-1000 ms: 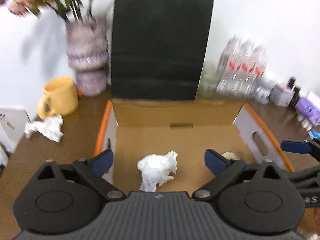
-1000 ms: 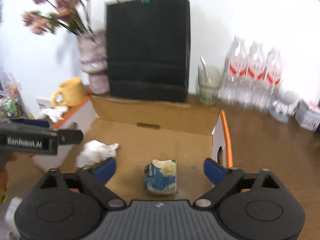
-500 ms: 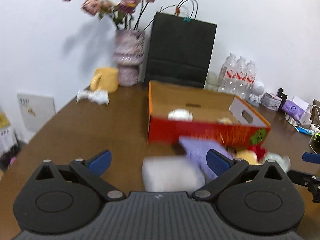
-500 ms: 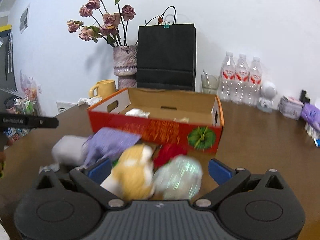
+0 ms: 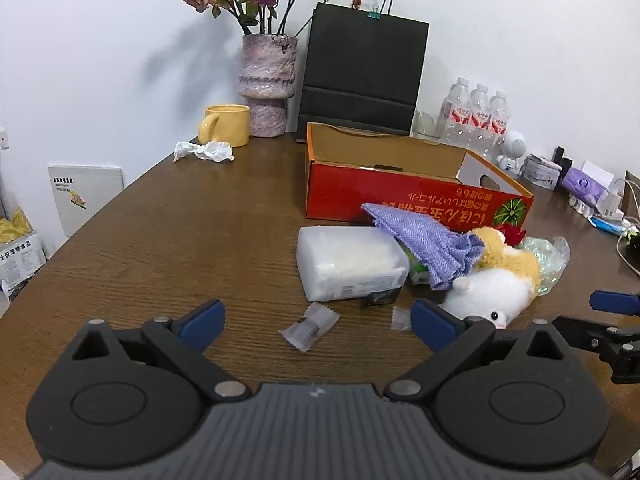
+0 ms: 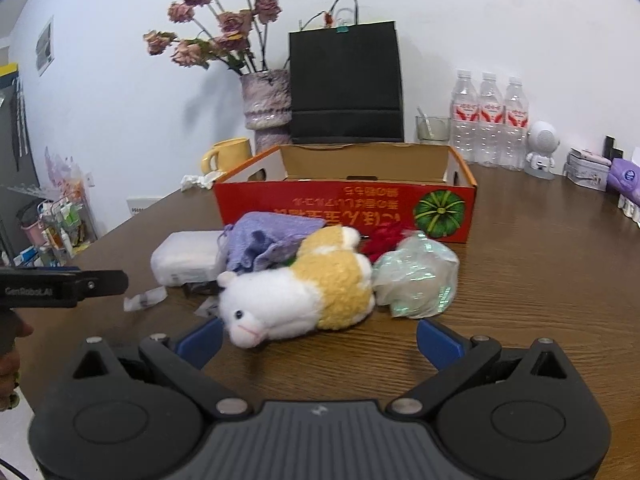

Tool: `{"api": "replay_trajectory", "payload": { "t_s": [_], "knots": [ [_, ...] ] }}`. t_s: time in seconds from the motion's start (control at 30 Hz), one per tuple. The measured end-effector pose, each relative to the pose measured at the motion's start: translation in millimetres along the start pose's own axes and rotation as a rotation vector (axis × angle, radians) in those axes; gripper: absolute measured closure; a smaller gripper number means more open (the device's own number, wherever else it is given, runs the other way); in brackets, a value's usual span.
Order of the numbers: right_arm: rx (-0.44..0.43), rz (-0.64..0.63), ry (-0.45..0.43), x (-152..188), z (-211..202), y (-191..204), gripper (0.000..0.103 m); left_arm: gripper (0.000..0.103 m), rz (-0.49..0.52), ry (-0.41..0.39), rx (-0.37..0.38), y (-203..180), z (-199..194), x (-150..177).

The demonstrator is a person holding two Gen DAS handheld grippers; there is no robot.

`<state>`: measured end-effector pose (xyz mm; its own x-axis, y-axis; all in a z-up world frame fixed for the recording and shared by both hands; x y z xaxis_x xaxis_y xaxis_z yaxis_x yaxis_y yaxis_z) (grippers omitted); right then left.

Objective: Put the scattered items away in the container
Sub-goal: 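Move the right tool to the plush alpaca and close on it, then carry the alpaca into the box while the left tool grasps a wrapped candy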

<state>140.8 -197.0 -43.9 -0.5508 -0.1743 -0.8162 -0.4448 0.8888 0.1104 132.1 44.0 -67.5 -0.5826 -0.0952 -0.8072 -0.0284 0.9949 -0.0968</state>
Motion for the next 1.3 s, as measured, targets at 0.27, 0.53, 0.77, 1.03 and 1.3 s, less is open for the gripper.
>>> {"api": "replay_trajectory", "payload": {
  "t_s": [0.27,0.53,0.77,1.03,1.3],
  "knots": [
    [0.014,-0.115,0.009,-9.4,26.5,24.2,0.0,0.031,0.098,0.077,-0.014,1.9,26.5,5.6],
    [0.036,-0.188,0.031,-27.1,59.3,24.8,0.0,0.038,0.125,0.133,-0.036,8.0,48.1,7.9],
    [0.024,-0.107,0.036,-45.5,68.3,13.0,0.002,0.051,0.116,0.153,-0.036,9.0,53.5,10.2],
    [-0.031,0.017,0.19,-38.0,97.1,-9.6,0.036,0.082,0.11,0.15,-0.025,7.5,52.7,7.6],
    [-0.079,0.102,0.163,-34.2,80.2,-24.5,0.055,0.083,0.079,0.148,-0.003,6.8,50.9,7.8]
  ]
}}
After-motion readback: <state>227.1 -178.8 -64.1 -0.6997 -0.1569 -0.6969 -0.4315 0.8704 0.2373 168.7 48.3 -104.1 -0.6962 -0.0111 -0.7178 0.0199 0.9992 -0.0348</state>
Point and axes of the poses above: each gripper's, at about its wrist camera, not at the fingertips, and z roughly the way its jaws point, y to its left, x to its underside, the point moved 8 cm from there along z, roughly the way its jaws point, and after that the axes turned 2 degrees about y, right-handed, at the moved point
